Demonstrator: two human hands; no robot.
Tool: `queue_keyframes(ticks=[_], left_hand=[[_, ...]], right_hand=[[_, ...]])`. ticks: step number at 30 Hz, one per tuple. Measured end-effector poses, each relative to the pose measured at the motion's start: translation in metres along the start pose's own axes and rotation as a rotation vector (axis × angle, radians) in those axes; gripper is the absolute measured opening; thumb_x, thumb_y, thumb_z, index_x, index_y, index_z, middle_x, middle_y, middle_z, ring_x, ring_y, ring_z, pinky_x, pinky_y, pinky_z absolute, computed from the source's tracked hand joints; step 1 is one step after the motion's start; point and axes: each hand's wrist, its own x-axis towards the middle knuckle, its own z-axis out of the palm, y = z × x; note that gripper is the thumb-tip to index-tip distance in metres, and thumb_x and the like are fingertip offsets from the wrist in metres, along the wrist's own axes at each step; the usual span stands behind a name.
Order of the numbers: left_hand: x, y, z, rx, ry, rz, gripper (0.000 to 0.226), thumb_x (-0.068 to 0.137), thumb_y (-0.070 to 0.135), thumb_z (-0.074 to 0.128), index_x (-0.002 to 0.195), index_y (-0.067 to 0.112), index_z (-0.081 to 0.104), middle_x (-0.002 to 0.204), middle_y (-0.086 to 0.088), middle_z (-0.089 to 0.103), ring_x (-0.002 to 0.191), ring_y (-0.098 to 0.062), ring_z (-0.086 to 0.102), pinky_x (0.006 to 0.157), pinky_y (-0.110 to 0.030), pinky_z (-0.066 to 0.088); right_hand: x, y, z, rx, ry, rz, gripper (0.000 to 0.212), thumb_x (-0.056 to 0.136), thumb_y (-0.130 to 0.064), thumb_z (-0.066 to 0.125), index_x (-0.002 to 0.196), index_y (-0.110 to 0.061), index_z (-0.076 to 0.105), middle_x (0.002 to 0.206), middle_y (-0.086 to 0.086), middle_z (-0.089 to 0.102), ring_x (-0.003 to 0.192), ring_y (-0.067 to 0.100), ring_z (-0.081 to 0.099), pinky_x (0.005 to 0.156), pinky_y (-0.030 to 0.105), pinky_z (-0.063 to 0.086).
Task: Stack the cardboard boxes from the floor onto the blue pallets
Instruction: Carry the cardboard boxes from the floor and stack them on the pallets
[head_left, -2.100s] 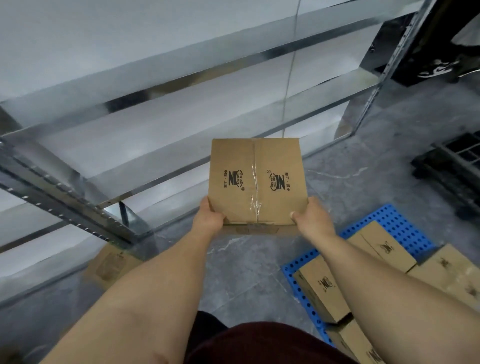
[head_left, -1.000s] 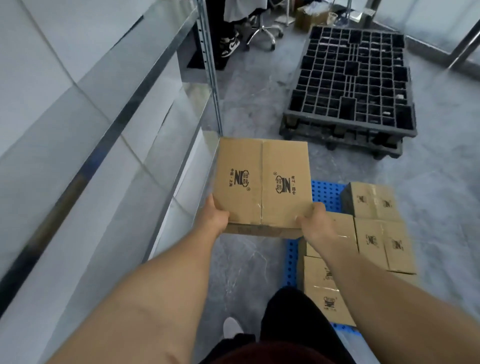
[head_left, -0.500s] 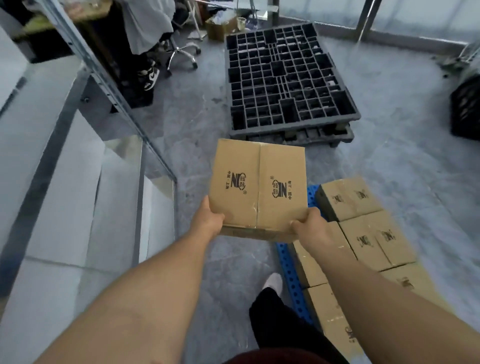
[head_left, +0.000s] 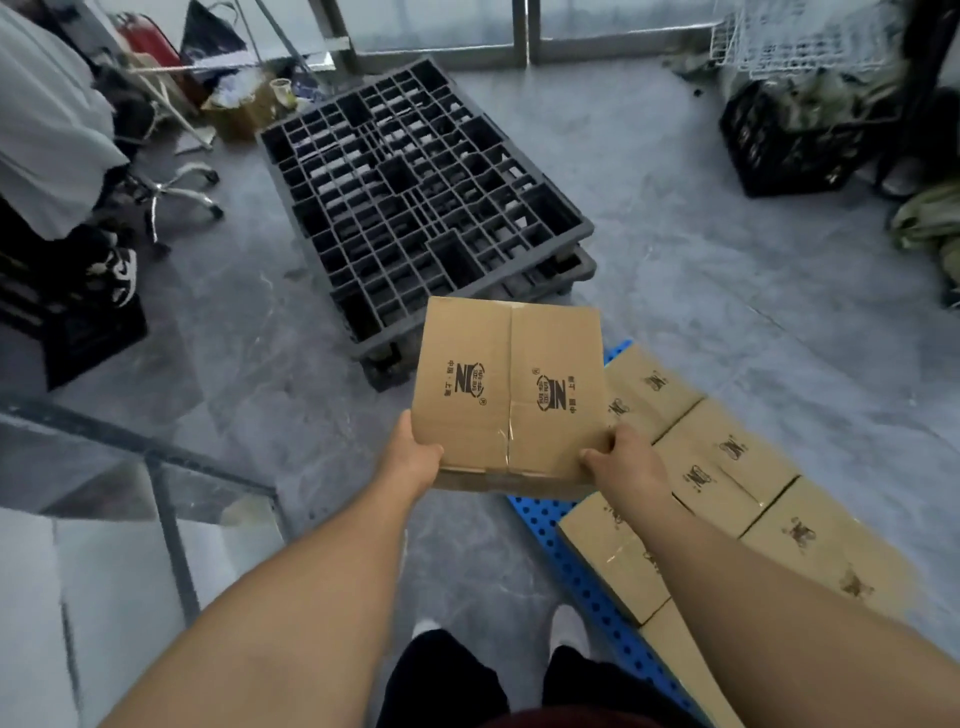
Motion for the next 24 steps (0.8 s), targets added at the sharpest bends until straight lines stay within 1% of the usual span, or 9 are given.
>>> queue_keyframes(ticks=[4, 6, 8, 10, 12, 16, 20, 22, 24], left_hand=[[0.039, 0.022, 0.006, 0.06, -0.102, 0.069, 0.05, 0.089, 0.006, 0.051, 0.135, 0.024, 0.038, 0.121, -0.002, 0.054, 0.096, -0.016, 0.046, 0.082, -0.03, 0.038], [0.061, 0.033, 0.009, 0.083, -0.156, 0.091, 0.05, 0.089, 0.006, 0.052, 0.133, 0.024, 0.039, 0.117, 0.001, 0.054, 0.097, -0.016, 0.046, 0.083, -0.03, 0.038], [0.085, 0.043, 0.01, 0.099, -0.212, 0.124, 0.049, 0.088, 0.004, 0.053, 0.131, 0.022, 0.041, 0.12, -0.002, 0.056, 0.099, -0.016, 0.048, 0.085, -0.03, 0.039], [0.111, 0.052, 0.009, 0.144, -0.276, 0.166, 0.05, 0.087, 0.004, 0.053, 0.132, 0.022, 0.04, 0.121, -0.003, 0.056, 0.102, -0.018, 0.049, 0.088, -0.031, 0.039], [0.136, 0.061, 0.005, 0.208, -0.344, 0.207, 0.051, 0.087, 0.005, 0.052, 0.133, 0.022, 0.038, 0.12, -0.002, 0.055, 0.102, -0.018, 0.049, 0.088, -0.031, 0.039], [0.177, 0.073, 0.002, 0.318, -0.414, 0.272, 0.052, 0.087, 0.005, 0.052, 0.134, 0.021, 0.037, 0.12, -0.002, 0.054, 0.099, -0.016, 0.047, 0.085, -0.029, 0.037], [0.199, 0.071, 0.013, 0.42, -0.453, 0.285, 0.056, 0.089, 0.006, 0.052, 0.139, 0.021, 0.033, 0.127, -0.006, 0.053, 0.106, -0.022, 0.049, 0.085, -0.029, 0.037], [0.203, 0.066, 0.022, 0.446, -0.471, 0.279, 0.055, 0.09, 0.006, 0.052, 0.139, 0.02, 0.033, 0.129, -0.007, 0.052, 0.104, -0.02, 0.048, 0.083, -0.027, 0.036], [0.206, 0.06, 0.032, 0.467, -0.492, 0.272, 0.057, 0.09, 0.005, 0.052, 0.141, 0.018, 0.032, 0.133, -0.007, 0.05, 0.109, -0.02, 0.048, 0.087, -0.027, 0.035]], right_hand=[[0.015, -0.007, -0.002, 0.088, 0.045, 0.113, 0.02, 0.088, -0.029, 0.055, 0.1, -0.016, 0.044, 0.09, 0.004, 0.054, 0.079, 0.023, 0.057, 0.066, 0.039, 0.052], [0.022, -0.012, 0.001, 0.128, 0.086, 0.17, 0.021, 0.088, -0.029, 0.055, 0.103, -0.016, 0.047, 0.093, 0.004, 0.056, 0.084, 0.023, 0.058, 0.073, 0.042, 0.054], [0.028, -0.018, 0.007, 0.167, 0.136, 0.222, 0.022, 0.088, -0.028, 0.055, 0.105, -0.015, 0.05, 0.097, 0.004, 0.058, 0.084, 0.021, 0.057, 0.069, 0.038, 0.051], [0.034, -0.027, 0.016, 0.193, 0.191, 0.274, 0.024, 0.088, -0.027, 0.056, 0.107, -0.014, 0.051, 0.097, 0.002, 0.058, 0.082, 0.018, 0.053, 0.063, 0.031, 0.042], [0.039, -0.039, 0.03, 0.223, 0.233, 0.335, 0.026, 0.088, -0.028, 0.056, 0.108, -0.013, 0.051, 0.097, 0.002, 0.055, 0.081, 0.018, 0.05, 0.065, 0.03, 0.039], [0.051, -0.054, 0.058, 0.258, 0.295, 0.458, 0.017, 0.087, -0.028, 0.058, 0.096, -0.017, 0.049, 0.095, 0.002, 0.056, 0.077, 0.016, 0.049, 0.062, 0.028, 0.036], [0.064, -0.051, 0.081, 0.294, 0.301, 0.537, 0.018, 0.086, -0.027, 0.058, 0.094, -0.014, 0.049, 0.098, 0.006, 0.057, 0.079, 0.018, 0.048, 0.065, 0.028, 0.036], [0.069, -0.043, 0.091, 0.298, 0.294, 0.573, 0.021, 0.087, -0.026, 0.057, 0.1, -0.01, 0.051, 0.102, 0.007, 0.055, 0.08, 0.019, 0.047, 0.067, 0.028, 0.036], [0.074, -0.033, 0.099, 0.283, 0.278, 0.609, 0.024, 0.088, -0.027, 0.055, 0.105, -0.011, 0.051, 0.104, 0.006, 0.054, 0.081, 0.019, 0.046, 0.067, 0.027, 0.036]])
